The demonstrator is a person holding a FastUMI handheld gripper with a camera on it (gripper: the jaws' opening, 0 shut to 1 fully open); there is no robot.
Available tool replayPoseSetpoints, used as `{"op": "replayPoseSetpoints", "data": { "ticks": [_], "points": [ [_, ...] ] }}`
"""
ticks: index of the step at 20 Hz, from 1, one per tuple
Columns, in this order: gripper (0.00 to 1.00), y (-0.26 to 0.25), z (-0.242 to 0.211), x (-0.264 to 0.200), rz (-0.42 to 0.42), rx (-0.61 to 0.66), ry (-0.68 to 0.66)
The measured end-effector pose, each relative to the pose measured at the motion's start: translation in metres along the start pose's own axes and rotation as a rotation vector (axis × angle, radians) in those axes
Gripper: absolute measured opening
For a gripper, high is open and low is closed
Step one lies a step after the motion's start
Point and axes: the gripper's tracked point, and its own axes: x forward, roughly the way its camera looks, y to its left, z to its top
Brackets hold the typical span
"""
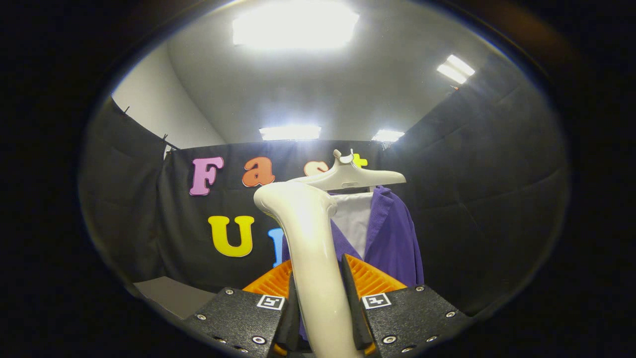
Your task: Iron the clothes twice with a garment steamer, once on the left side and once on the right side.
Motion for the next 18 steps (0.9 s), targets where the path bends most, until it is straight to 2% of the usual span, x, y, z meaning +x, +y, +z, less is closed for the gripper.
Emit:
{"op": "replayPoseSetpoints", "data": {
  "ticks": [7, 18],
  "points": [
    [0.42, -0.001, -0.030, 0.054, -0.107, -0.008, 0.050],
    [0.42, -0.010, -0.073, 0.106, -0.212, 0.034, 0.096]
  ]
}}
